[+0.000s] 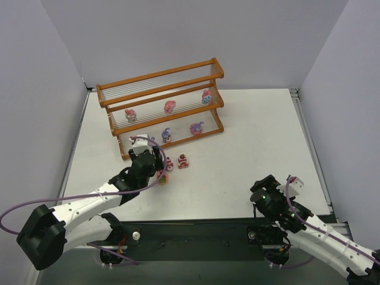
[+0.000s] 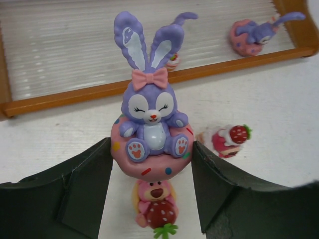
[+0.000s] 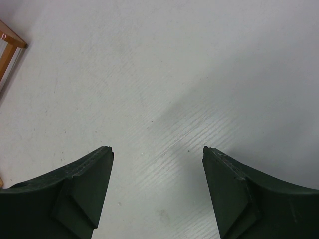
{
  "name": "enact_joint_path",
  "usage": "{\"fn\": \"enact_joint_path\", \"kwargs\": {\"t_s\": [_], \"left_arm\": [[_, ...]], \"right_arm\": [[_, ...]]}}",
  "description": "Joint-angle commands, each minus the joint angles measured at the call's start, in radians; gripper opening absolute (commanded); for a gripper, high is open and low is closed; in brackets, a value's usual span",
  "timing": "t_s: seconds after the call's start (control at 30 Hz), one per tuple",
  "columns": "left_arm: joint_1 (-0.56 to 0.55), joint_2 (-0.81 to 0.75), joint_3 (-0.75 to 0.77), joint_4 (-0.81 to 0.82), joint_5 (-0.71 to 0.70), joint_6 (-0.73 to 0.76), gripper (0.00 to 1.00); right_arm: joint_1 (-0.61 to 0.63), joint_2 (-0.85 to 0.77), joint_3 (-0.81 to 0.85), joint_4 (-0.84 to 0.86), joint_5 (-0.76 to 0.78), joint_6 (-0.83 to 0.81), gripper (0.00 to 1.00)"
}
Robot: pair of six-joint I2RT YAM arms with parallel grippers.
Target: Place and organize the plastic toys onto the shelf
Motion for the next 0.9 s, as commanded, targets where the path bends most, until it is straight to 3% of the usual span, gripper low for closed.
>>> {"fn": "enact_joint_path", "kwargs": {"t_s": [0.0,0.4,0.53,0.73,0.87], "left_arm": [[0.039,-0.012,-0.019,-0.036,-0.096,-0.03,0.0],[0.165,0.011,-0.146,0.172,-0.157,0.016,0.0],[0.227,0.05,-0.174,0.289,-0.099,0.049,0.0],[0.28,0.183,-0.143,0.373,-0.05,0.051,0.0],[0.294,0.217,-0.096,0.344,-0.05,0.008,0.0]], "right_arm": [[-0.007,0.016,0.012,-0.038,0.049,0.016,0.74],[-0.007,0.044,0.028,-0.037,0.05,0.007,0.74],[-0.007,0.07,0.036,-0.034,0.056,0.007,0.74],[-0.007,0.099,0.047,-0.027,0.053,0.011,0.73],[-0.005,0.098,0.039,-0.017,0.049,0.016,0.73]]}}
